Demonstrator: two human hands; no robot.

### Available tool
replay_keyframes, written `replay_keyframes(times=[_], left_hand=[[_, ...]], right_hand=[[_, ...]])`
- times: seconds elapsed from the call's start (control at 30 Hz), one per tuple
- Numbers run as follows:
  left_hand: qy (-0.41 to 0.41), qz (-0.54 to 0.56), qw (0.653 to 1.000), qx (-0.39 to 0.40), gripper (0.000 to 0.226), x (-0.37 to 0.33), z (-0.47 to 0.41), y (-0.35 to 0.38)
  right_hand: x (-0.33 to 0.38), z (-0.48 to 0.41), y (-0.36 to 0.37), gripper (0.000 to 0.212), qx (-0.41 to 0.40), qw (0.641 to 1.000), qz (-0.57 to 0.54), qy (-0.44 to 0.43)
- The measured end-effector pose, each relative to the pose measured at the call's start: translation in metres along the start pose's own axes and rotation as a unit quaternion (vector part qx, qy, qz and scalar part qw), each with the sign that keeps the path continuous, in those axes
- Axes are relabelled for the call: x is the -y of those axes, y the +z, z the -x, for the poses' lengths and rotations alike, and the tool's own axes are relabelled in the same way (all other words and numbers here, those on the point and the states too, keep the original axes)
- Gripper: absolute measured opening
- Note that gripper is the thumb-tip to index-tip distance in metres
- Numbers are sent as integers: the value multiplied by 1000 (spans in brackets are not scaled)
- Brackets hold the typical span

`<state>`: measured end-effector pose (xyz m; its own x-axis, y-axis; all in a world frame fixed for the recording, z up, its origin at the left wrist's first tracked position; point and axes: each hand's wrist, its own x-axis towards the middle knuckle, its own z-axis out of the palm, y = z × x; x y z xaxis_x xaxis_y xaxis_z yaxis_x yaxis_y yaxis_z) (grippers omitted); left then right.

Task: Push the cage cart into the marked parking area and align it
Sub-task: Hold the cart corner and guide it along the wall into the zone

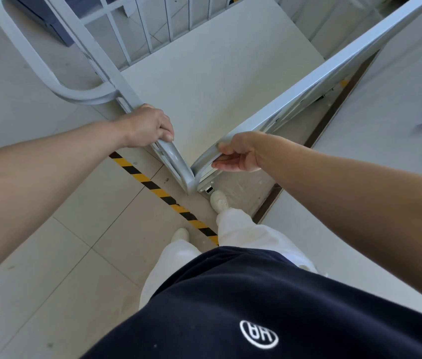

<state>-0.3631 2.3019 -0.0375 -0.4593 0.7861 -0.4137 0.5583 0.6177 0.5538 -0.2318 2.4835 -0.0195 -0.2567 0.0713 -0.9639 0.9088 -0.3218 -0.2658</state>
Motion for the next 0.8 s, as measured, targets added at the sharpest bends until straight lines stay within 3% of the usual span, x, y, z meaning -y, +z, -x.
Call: replay_keyframes(times=[0.43, 0.53, 0.63, 0.7, 0.8], left_hand=[[-8, 13, 1000, 1, 20, 0, -1, 0], [-15, 15, 1000, 7, 20, -4, 0, -1], [-28, 10, 1000, 6, 20, -6, 0, -2], [-32, 1, 999, 11, 20, -6, 0, 0], [-40, -12, 999, 20, 20, -7, 0, 0]], right_hand=[[-4, 4, 8, 22, -49, 999, -11, -17], [-11, 10, 17, 26, -103, 993, 43, -46], [-16, 21, 24, 20, -247, 949, 168, -98], [-21, 27, 23, 15, -336, 891, 265, -152], [-28, 33, 24, 12, -395, 810, 359, -244]])
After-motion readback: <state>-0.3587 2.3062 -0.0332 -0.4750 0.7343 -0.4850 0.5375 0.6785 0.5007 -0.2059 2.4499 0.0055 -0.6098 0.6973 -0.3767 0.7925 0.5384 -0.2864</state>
